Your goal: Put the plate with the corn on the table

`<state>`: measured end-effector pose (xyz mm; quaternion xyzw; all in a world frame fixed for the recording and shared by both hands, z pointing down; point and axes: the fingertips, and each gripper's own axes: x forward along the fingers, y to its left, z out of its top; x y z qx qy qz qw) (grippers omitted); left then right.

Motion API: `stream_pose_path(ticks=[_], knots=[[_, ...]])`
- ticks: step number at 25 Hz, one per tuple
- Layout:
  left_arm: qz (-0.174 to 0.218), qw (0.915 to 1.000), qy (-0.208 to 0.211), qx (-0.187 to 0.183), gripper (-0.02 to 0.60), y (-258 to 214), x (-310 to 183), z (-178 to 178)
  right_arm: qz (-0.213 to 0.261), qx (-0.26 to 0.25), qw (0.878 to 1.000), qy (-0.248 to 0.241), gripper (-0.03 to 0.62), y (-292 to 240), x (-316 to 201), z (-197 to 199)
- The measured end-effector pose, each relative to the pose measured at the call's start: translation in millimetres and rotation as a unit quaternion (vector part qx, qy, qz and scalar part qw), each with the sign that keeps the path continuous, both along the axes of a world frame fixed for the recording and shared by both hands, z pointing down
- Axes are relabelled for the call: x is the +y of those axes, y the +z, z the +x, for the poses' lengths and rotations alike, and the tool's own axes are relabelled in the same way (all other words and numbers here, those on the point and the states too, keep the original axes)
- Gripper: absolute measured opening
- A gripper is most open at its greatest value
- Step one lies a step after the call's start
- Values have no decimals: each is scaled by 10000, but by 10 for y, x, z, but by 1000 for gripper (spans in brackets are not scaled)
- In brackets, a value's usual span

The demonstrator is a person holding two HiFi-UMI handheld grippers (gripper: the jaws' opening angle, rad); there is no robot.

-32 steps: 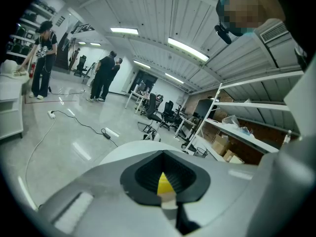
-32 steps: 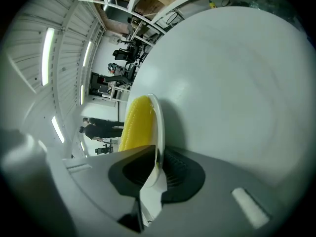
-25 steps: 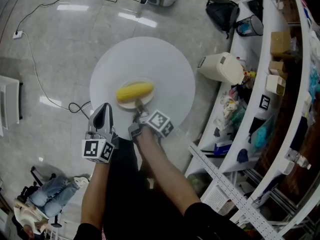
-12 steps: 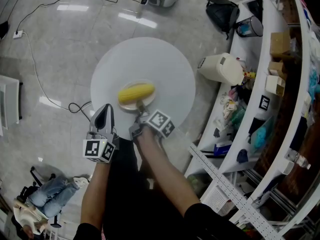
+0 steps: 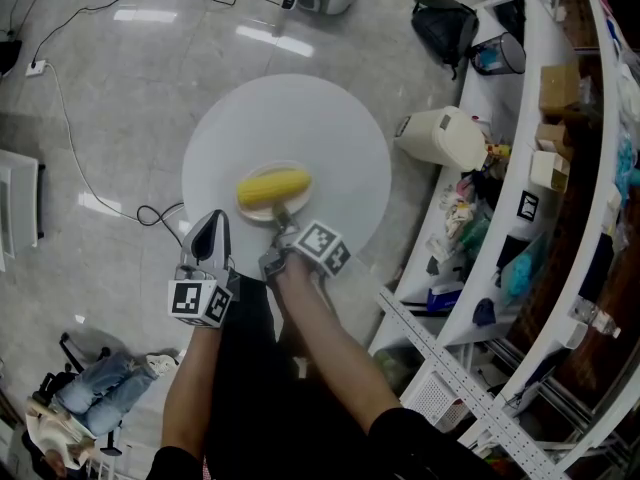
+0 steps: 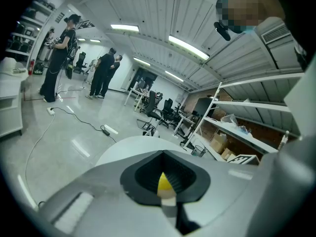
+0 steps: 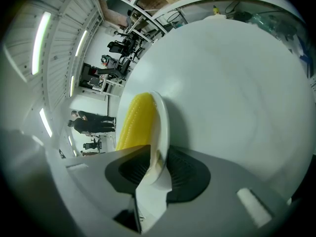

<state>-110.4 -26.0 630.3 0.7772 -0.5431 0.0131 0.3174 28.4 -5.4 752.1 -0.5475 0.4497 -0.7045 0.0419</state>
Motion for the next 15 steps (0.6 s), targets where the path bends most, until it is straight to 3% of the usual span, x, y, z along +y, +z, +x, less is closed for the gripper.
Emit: stream_pose_path(ticks=[15], knots=[[12, 10000, 6, 8, 3, -18, 19, 7, -67, 164, 9996, -221, 152, -18, 80, 28]])
